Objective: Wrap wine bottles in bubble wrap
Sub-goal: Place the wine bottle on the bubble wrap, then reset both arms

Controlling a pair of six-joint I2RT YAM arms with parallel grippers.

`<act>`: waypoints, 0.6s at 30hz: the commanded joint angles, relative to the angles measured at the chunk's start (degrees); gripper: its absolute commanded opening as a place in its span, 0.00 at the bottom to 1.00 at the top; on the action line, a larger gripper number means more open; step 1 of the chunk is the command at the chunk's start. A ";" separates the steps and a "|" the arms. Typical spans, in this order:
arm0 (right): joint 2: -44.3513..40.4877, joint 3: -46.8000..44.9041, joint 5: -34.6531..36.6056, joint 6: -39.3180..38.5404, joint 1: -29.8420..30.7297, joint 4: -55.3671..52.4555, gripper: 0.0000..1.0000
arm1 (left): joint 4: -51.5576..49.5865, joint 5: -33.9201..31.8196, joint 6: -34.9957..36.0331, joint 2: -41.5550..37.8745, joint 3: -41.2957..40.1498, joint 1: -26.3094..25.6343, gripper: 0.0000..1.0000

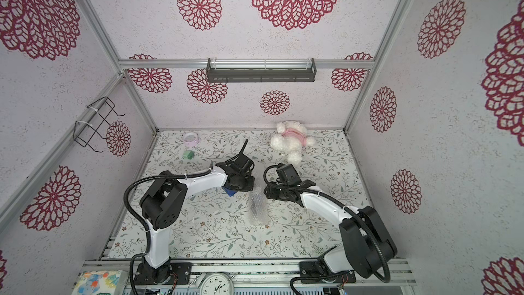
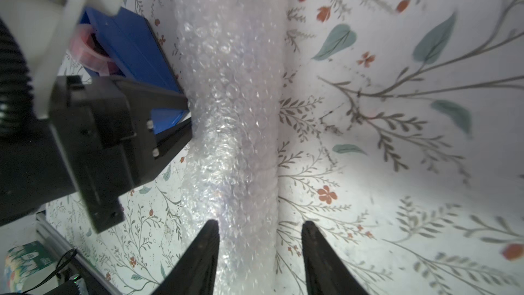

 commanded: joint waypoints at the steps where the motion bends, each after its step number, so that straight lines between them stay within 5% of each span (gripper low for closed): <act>1: -5.82 4.78 9.65 -6.22 -2.18 -6.90 0.54 | -1.94 -2.40 4.49 -8.74 0.98 1.23 0.10; 8: -15.39 8.63 26.08 -17.74 -5.89 -9.78 0.70 | -5.76 -5.80 12.05 -20.98 1.59 7.75 0.21; 16: -25.45 -0.23 37.55 -26.19 -7.59 3.84 0.98 | -8.95 -11.92 23.63 -34.63 1.56 22.32 0.51; 18: -27.40 -3.44 39.10 -29.38 -7.91 8.94 0.98 | -7.62 -12.25 25.72 -37.82 -0.56 25.32 0.60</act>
